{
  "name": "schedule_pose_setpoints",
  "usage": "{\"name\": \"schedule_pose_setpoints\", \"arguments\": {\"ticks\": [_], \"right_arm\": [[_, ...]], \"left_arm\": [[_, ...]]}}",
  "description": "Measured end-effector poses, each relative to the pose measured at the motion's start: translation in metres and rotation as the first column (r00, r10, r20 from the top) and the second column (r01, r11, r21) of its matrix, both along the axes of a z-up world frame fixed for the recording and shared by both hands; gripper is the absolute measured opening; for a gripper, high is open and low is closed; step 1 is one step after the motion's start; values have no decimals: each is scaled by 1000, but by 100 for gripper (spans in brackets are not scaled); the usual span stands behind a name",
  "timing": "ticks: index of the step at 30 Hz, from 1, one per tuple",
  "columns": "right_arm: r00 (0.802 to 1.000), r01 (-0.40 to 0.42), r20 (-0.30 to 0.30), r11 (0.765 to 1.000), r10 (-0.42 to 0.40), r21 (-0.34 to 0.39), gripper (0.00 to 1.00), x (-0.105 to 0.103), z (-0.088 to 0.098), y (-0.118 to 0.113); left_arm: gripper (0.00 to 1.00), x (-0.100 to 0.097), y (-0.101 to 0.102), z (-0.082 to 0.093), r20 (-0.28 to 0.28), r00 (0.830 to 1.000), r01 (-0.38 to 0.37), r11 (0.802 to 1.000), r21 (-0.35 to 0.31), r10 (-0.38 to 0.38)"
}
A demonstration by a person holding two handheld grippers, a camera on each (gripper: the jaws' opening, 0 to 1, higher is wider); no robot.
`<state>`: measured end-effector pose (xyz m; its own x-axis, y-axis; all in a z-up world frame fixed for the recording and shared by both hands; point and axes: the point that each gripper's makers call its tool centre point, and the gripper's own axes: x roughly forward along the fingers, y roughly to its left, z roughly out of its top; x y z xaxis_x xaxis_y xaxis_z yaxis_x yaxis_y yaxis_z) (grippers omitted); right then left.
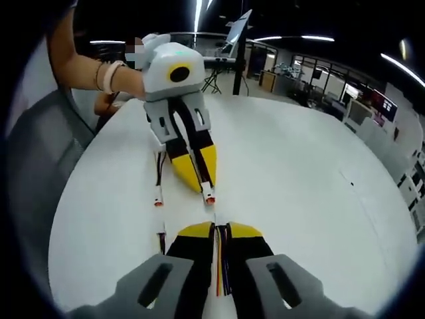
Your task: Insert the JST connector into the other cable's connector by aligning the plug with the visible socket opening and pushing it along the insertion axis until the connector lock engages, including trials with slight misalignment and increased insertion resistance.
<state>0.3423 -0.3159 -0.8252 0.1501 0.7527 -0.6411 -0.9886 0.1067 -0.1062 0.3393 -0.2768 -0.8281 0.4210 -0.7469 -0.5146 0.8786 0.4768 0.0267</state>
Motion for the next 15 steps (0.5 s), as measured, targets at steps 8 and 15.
{"name": "schedule_pose_setpoints", "arguments": {"ticks": [8,15], "right_arm": [[1000,-19,19,1000,18,19,4,-4,14,1],[998,-42,36,998,41,39,4,-8,23,11]], "left_arm": [[0,-5,-1,18,28,999,27,999,33,-28],[0,-8,-7,22,47,996,66,995,71,-69]]}}
